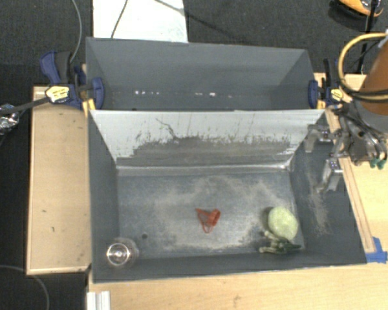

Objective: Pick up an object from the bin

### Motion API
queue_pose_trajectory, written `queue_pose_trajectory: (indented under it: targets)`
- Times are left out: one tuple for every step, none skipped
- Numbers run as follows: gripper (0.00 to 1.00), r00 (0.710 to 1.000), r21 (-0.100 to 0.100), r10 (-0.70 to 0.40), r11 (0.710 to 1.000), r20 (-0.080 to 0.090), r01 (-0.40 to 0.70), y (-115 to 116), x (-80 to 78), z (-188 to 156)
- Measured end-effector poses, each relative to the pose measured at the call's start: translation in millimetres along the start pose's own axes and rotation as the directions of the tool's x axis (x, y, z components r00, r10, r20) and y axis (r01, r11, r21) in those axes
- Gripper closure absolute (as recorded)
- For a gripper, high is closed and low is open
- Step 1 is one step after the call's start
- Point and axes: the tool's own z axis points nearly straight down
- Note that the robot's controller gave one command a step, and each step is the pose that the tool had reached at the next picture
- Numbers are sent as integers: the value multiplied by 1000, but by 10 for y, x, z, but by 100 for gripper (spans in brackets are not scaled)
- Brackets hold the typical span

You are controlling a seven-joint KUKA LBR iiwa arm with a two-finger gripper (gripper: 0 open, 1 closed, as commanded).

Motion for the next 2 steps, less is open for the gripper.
queue_pose_trajectory:
  targets:
    - [0,1000,2,-3,1000,8,3,7,-11,-49]
    - [0,998,4,-59,998,14,59,23,-69,272]
